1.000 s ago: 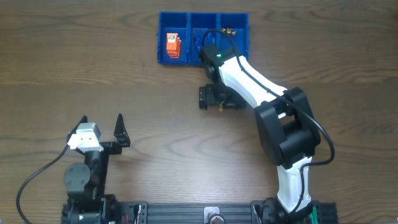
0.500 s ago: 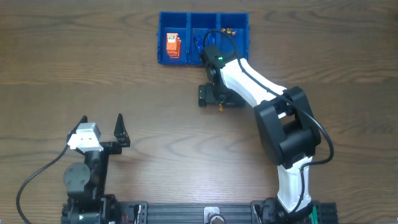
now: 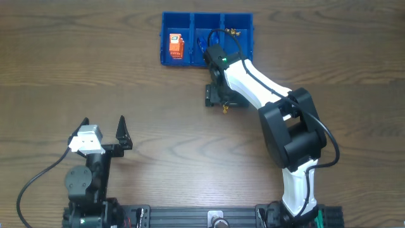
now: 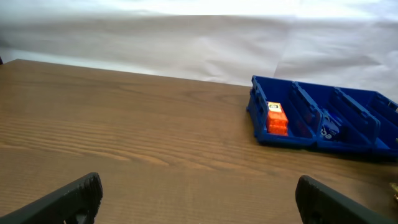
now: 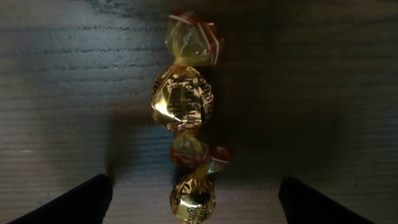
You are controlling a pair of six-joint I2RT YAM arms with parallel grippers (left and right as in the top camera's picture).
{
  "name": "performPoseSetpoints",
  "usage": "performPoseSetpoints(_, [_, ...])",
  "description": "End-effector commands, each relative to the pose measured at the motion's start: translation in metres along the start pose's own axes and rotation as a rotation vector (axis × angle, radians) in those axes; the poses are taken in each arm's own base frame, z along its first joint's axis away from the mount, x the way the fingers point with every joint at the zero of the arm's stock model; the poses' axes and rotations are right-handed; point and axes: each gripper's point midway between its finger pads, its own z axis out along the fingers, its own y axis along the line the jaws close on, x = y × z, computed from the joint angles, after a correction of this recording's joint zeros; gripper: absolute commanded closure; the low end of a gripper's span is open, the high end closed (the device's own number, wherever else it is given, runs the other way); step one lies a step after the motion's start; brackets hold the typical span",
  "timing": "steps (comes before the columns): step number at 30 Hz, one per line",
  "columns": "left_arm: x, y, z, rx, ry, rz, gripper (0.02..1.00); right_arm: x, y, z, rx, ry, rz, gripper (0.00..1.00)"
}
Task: Sort Candies Into Trays
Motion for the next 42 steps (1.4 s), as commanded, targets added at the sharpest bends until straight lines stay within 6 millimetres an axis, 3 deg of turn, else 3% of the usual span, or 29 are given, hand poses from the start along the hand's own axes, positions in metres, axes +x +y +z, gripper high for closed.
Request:
performPoseSetpoints(1, [0.016, 0.000, 0.001, 0.009, 0.051, -0.001, 0.020, -0.005, -0.009, 0.002, 0.018, -0.010, 0.031, 0.172])
performPoseSetpoints(8, [0.016, 0.000, 0.001, 0.009, 0.051, -0.001, 0.020, -0.004, -0.009, 0.002, 0.016, -0.005, 0.044, 0.294])
performPoseSetpoints(17, [0.016, 0.000, 0.001, 0.009, 0.051, -0.001, 0.020, -0.001, -0.006, 0.010, -0.005, -0.001, 0.049, 0.310])
performPoseSetpoints(26, [0.016, 0.000, 0.001, 0.009, 0.051, -0.001, 0.020, 0.000, 0.000, 0.009, -0.037, 0.008, 0.049, 0.514])
performPoseSetpoints(31, [0.016, 0.000, 0.001, 0.009, 0.050, -0.001, 0.020, 0.005, -0.003, 0.009, -0.026, 0.025, 0.048, 0.542])
performPoseSetpoints(42, [0.016, 0.000, 0.001, 0.009, 0.050, -0.001, 0.020, 0.003, -0.006, 0.009, -0.011, 0.017, 0.049, 0.757])
